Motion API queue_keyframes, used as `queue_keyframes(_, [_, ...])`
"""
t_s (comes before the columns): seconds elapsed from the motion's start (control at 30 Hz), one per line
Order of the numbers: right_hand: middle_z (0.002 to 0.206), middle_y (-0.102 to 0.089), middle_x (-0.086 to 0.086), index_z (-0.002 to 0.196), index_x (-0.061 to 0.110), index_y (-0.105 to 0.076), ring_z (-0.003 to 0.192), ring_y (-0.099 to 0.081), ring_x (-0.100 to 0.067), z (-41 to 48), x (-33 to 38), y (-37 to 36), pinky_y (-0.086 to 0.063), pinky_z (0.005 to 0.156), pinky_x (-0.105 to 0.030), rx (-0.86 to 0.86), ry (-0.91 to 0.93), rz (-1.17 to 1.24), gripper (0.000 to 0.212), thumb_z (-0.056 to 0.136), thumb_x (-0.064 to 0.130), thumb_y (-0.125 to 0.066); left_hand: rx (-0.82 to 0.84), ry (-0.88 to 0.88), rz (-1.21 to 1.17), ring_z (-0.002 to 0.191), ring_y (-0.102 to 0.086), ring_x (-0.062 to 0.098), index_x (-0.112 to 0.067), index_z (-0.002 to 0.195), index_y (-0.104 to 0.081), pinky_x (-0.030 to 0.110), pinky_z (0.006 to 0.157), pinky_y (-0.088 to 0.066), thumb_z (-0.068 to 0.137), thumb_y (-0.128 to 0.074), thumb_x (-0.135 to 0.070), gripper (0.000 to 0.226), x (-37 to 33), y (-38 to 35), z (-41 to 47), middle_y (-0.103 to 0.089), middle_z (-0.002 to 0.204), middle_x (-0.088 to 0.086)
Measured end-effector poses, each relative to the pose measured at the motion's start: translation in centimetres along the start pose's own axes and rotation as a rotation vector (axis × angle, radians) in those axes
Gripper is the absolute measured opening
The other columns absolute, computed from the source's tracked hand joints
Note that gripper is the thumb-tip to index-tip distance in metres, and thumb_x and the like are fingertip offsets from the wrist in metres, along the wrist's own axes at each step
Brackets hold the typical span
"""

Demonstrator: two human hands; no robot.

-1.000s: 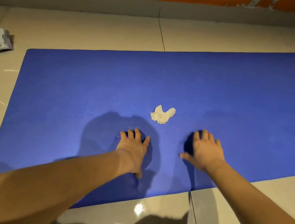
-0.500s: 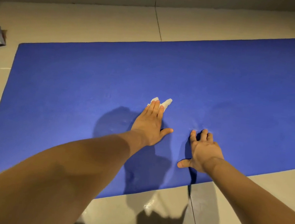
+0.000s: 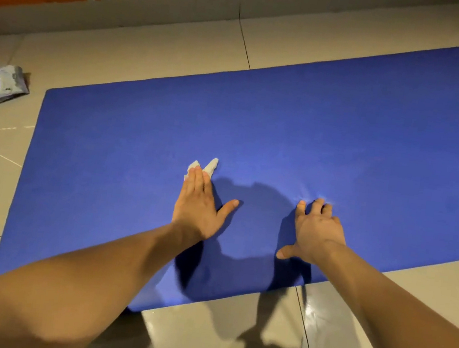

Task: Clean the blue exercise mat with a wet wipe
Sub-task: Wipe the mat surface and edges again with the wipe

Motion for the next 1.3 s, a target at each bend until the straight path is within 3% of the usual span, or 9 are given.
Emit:
queue_keyframes(0.1, [0.161,-0.003,-0.032,0.160,0.007,0.004,0.149,-0.012,-0.049,0.0,-0.1,-0.2,-0.032,0.116,-0.048,-0.017,-0.002,0.009,0.141,0.067,0.089,-0.061,0.037,-0.144,0.002,0.156,-0.005,0.036,-0.008,0.163,0.000,0.050,0.127,-0.012,0.095,-0.034,-0.073,0.100,-3.4,-1.4,2.3,-0.013,0.165,0.007])
queue_keyframes(0.27, [0.160,-0.007,-0.030,0.160,0.008,0.000,0.147,-0.017,-0.047,0.1,-0.2,-0.6,-0.033,0.115,-0.046,-0.046,-0.006,0.007,0.141,0.064,0.091,-0.061,0.161,-0.332,-0.148,0.157,0.001,0.029,-0.021,0.164,0.002,0.051,0.127,-0.012,0.099,-0.053,-0.048,0.090,-8.9,-3.5,4.9,-0.015,0.165,0.011])
queue_keyframes(0.37, [0.160,-0.007,-0.031,0.160,0.008,0.000,0.146,-0.018,-0.047,-0.1,-0.3,-0.6,-0.033,0.114,-0.046,-0.049,-0.004,0.013,0.141,0.064,0.091,-0.060,0.154,-0.436,-0.108,0.158,0.001,0.024,-0.026,0.164,0.006,0.047,0.127,-0.013,0.100,-0.052,-0.054,0.090,-7.4,-2.4,3.2,-0.015,0.167,0.005])
queue_keyframes(0.43, [0.160,-0.006,-0.031,0.160,0.008,0.002,0.146,-0.017,-0.048,-0.3,-0.4,-0.5,-0.033,0.114,-0.047,-0.041,0.000,0.020,0.141,0.064,0.092,-0.059,0.121,-0.429,-0.127,0.159,0.002,0.021,-0.027,0.164,0.005,0.046,0.127,-0.013,0.100,-0.052,-0.058,0.091,-5.1,-1.0,0.8,-0.011,0.170,-0.002])
queue_keyframes(0.6, [0.161,-0.002,-0.030,0.160,0.009,0.006,0.148,-0.012,-0.048,-0.5,-0.7,-0.5,-0.032,0.115,-0.047,-0.029,0.012,0.034,0.142,0.064,0.093,-0.056,0.096,-0.210,-0.122,0.157,0.009,0.010,-0.034,0.163,0.008,0.042,0.129,-0.009,0.097,-0.051,-0.065,0.093,0.0,2.2,-4.4,-0.010,0.168,-0.010])
queue_keyframes(0.77, [0.161,-0.003,-0.029,0.160,0.009,0.006,0.148,-0.012,-0.047,-0.4,-0.4,-0.6,-0.031,0.114,-0.045,-0.044,0.013,0.031,0.143,0.064,0.093,-0.056,0.066,-0.121,-0.111,0.158,0.005,0.021,-0.025,0.164,0.006,0.044,0.129,-0.005,0.091,-0.037,-0.082,0.101,-1.1,1.2,-3.6,-0.015,0.163,-0.002])
queue_keyframes(0.93, [0.162,0.000,-0.028,0.160,0.011,0.006,0.150,-0.008,-0.047,0.1,-0.3,-0.7,-0.028,0.117,-0.047,-0.038,0.008,0.050,0.141,0.065,0.089,-0.062,0.113,-0.215,-0.140,0.158,0.005,0.027,-0.022,0.164,0.003,0.048,0.128,-0.007,0.094,-0.047,-0.071,0.098,-6.5,-2.3,1.9,-0.010,0.167,0.009])
queue_keyframes(1.13, [0.162,0.000,-0.028,0.160,0.011,0.007,0.150,-0.006,-0.047,-0.2,-0.5,-0.5,-0.026,0.118,-0.049,-0.017,0.007,0.047,0.141,0.065,0.088,-0.063,0.220,-0.504,-0.157,0.158,0.005,0.017,-0.029,0.164,0.003,0.043,0.128,-0.009,0.101,-0.052,-0.056,0.088,-5.8,0.0,0.2,-0.012,0.169,-0.004])
queue_keyframes(1.3, [0.162,-0.001,-0.029,0.160,0.011,0.007,0.149,-0.009,-0.047,-0.4,-0.5,-0.3,-0.031,0.114,-0.047,-0.013,0.004,0.042,0.143,0.063,0.092,-0.060,0.239,-0.383,-0.038,0.157,0.012,0.014,-0.031,0.162,0.012,0.045,0.128,-0.010,0.099,-0.044,-0.069,0.093,1.4,3.1,-6.2,0.004,0.172,-0.007])
Point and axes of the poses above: each hand's wrist, its own z-axis towards the middle knuckle, its own y-axis out of the back of the hand, x = y × z, the point moved 2 cm from there along z, towards the middle knuckle
